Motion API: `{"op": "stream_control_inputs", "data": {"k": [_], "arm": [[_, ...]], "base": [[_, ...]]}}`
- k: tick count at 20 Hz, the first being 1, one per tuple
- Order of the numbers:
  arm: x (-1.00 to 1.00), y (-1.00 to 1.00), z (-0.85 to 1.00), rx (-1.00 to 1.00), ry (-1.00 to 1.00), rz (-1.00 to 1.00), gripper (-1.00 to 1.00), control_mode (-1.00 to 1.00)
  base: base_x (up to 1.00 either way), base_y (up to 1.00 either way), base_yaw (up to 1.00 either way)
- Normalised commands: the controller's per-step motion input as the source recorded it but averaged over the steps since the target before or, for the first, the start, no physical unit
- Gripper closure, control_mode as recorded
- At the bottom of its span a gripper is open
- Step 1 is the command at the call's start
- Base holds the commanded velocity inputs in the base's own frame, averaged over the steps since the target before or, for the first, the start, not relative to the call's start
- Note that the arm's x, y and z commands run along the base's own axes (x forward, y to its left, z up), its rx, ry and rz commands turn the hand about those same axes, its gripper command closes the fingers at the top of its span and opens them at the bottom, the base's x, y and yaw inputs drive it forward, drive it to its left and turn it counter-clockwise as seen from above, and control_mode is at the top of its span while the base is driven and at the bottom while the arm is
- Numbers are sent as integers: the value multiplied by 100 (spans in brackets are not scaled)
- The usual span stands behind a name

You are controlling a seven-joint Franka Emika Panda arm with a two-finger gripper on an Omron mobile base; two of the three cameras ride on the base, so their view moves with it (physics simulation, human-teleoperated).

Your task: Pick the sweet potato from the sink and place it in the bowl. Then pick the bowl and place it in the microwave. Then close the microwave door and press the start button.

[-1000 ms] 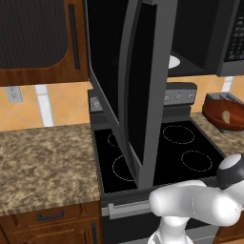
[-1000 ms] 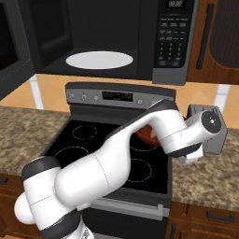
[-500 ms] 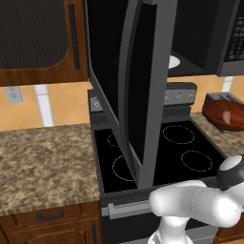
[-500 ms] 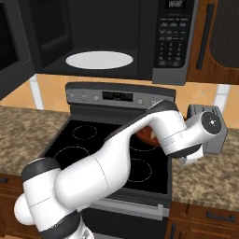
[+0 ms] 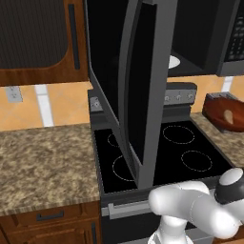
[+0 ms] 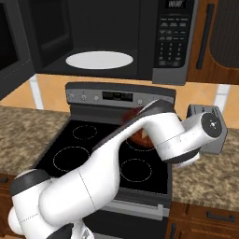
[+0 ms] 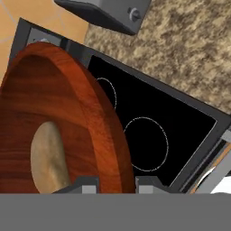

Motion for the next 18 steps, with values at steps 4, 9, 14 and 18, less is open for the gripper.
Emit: {"op": "stream_control_inputs", "data": {"k": [4, 9, 14, 18], "arm": [[37, 93, 100, 0, 0, 4, 100, -100], [42, 57, 82, 1, -1, 0, 100, -100], [18, 25, 58, 6, -2, 1, 100, -100], [78, 38, 44, 5, 0, 1, 100, -100]], "base": [[0, 0, 0], [0, 0, 0], [0, 0, 0], [0, 0, 0]]}}
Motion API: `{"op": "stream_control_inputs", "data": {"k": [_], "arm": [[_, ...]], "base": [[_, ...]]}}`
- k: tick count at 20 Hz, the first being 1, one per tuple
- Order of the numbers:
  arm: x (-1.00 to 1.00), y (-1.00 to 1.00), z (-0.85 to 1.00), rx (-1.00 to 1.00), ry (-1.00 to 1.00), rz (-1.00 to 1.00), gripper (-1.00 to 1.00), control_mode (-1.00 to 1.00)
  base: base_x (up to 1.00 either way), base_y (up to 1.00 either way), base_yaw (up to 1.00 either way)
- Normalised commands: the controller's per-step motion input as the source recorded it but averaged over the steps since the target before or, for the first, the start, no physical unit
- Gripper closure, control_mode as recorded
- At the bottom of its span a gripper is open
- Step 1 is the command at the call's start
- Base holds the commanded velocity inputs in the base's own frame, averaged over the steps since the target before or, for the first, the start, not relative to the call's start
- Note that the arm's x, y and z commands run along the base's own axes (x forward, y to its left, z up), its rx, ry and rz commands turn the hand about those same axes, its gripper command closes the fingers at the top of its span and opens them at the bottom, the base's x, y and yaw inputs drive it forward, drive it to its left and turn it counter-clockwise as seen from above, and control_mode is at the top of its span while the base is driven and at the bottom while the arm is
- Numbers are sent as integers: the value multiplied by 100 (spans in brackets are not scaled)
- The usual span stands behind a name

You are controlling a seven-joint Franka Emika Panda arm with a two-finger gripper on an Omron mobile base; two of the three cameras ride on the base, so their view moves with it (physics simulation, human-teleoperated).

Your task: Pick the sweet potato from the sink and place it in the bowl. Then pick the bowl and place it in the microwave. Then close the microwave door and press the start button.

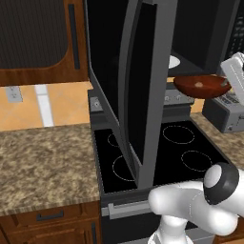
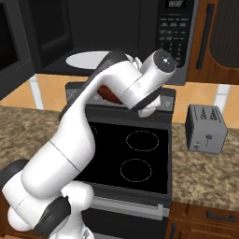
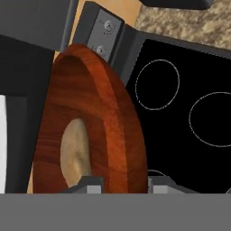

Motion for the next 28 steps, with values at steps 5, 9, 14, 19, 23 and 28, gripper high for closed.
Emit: {"op": "stream_control_inputs", "data": {"k": [5, 9, 14, 19, 23, 28], "arm": [[21, 20, 37, 1, -10, 6, 100, -100], [-15, 1, 6, 0, -8, 8, 100, -100], [-33, 1, -32, 0, -9, 7, 100, -100], [-56, 0, -14, 0, -12, 7, 100, -100], [-79, 0, 0, 0, -11, 7, 100, -100], [-88, 0, 5, 0, -15, 8, 100, -100]], "base": [[0, 0, 0], [0, 0, 0], [0, 0, 0], [0, 0, 0], [0, 0, 0], [0, 0, 0]]}}
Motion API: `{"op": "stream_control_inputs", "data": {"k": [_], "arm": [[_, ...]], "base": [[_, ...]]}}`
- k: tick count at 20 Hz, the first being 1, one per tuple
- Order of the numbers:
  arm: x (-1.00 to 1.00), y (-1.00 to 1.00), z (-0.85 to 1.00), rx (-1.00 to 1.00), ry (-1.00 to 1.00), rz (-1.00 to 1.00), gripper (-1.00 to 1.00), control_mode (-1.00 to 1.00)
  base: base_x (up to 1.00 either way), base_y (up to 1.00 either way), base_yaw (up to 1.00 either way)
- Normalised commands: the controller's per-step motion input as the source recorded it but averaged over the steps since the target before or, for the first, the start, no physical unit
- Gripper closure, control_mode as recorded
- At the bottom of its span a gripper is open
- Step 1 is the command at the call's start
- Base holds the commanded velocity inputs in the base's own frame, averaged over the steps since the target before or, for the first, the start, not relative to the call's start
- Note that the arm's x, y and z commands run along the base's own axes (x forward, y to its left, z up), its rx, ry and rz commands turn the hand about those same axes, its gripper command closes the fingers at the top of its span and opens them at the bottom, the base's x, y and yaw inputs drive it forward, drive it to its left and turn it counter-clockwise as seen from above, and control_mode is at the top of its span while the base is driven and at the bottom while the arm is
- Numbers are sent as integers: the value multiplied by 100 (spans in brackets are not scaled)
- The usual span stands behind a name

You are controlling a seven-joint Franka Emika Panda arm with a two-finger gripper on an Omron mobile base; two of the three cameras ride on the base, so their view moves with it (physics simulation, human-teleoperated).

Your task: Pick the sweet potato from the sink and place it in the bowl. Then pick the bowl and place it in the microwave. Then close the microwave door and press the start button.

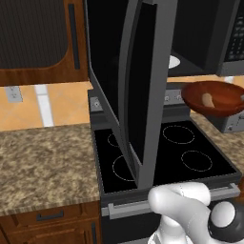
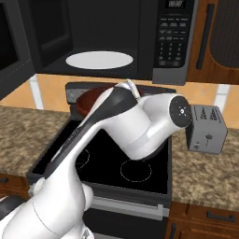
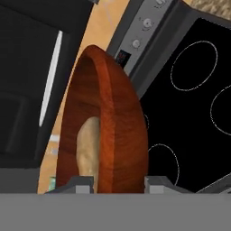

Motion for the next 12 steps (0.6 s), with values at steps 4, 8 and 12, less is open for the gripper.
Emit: {"op": "stream_control_inputs", "data": {"k": [4, 8, 12], "arm": [[-56, 3, 46, 0, -22, 6, 100, -100], [9, 5, 74, 3, -11, 1, 100, -100], [62, 12, 22, 6, 0, 0, 100, -100]], "base": [[0, 0, 0], [0, 0, 0], [0, 0, 0]]}}
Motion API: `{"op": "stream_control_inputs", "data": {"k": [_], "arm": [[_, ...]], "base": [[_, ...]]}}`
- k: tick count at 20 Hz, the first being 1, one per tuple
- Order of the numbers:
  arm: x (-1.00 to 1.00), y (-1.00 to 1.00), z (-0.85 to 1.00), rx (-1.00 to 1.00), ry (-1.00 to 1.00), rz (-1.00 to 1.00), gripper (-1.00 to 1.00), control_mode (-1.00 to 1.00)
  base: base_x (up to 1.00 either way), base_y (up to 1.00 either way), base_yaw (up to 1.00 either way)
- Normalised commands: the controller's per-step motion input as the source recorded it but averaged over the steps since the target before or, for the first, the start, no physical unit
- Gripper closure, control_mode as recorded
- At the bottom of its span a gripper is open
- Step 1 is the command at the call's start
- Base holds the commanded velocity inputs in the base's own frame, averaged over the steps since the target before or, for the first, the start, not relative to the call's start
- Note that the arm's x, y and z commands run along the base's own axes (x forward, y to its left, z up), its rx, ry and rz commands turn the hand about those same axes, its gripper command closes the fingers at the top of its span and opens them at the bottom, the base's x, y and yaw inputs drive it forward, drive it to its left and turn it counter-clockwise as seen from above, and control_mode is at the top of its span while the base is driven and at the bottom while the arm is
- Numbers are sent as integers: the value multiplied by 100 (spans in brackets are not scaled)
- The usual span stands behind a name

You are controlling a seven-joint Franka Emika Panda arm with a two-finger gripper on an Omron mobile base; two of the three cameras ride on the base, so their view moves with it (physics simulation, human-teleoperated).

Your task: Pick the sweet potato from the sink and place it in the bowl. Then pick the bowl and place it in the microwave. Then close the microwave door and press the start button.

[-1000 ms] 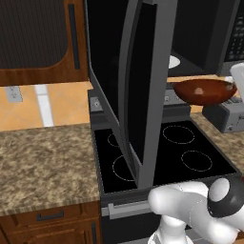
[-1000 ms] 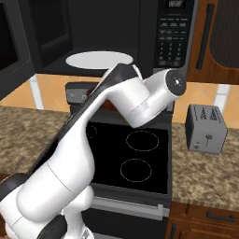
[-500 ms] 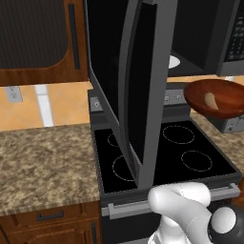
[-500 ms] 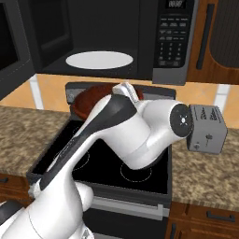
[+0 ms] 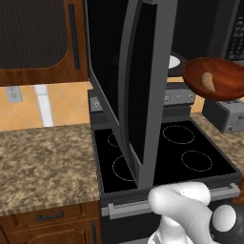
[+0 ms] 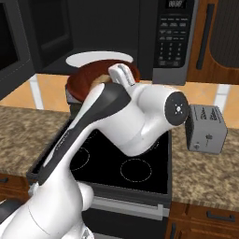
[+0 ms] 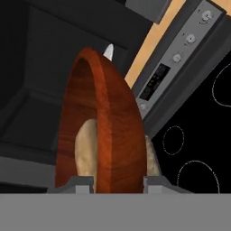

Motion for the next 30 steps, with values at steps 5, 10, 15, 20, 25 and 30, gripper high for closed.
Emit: {"op": "stream_control_inputs", "data": {"k": [5, 10, 15, 20, 25, 30], "arm": [[83, 47, 0, 1, 0, 0, 100, -100], [65, 45, 15, 3, 0, 0, 100, -100], [89, 33, 0, 0, 2, -1, 100, -100], [86, 25, 4, 0, 5, -3, 100, -100], [91, 13, 1, 0, 8, -3, 100, -100], [65, 11, 11, 0, 14, 0, 100, -100]], "base": [[0, 0, 0], [0, 0, 0], [0, 0, 0], [0, 0, 0], [0, 0, 0], [0, 0, 0]]}}
